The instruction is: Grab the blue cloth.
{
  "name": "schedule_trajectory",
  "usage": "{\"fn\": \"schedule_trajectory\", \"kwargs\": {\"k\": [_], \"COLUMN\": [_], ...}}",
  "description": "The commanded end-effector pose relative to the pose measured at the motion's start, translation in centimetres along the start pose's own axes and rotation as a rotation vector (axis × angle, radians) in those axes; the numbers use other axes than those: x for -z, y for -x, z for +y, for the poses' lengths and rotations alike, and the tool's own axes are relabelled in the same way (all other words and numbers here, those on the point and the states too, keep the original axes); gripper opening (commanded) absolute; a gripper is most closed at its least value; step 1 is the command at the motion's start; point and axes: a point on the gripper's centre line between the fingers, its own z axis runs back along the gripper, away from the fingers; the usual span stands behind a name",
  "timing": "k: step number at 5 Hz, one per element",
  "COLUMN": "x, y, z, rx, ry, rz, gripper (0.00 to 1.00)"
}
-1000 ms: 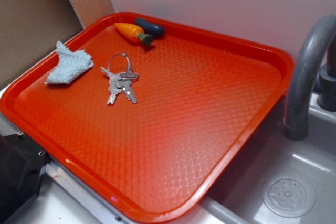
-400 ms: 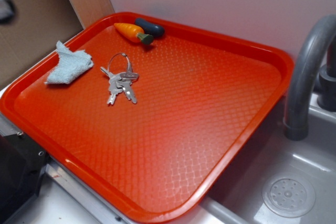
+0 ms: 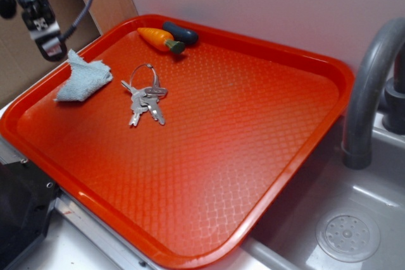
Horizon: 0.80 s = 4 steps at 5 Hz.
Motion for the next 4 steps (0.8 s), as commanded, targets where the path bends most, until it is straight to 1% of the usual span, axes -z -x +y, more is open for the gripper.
{"fn": "schedule_trajectory", "kwargs": {"k": [1,3,4], "x": [-0.7,-0.7,2.6], "y": [-0.1,-0.1,-1.1], "z": [0.9,0.9,2.7], "rx": [-0.018,-0.018,0.139], "ry": [-0.018,-0.018,-0.077], "rz": [-0.028,-0.028,0.007], "gripper": [1.00,1.00,1.00]}}
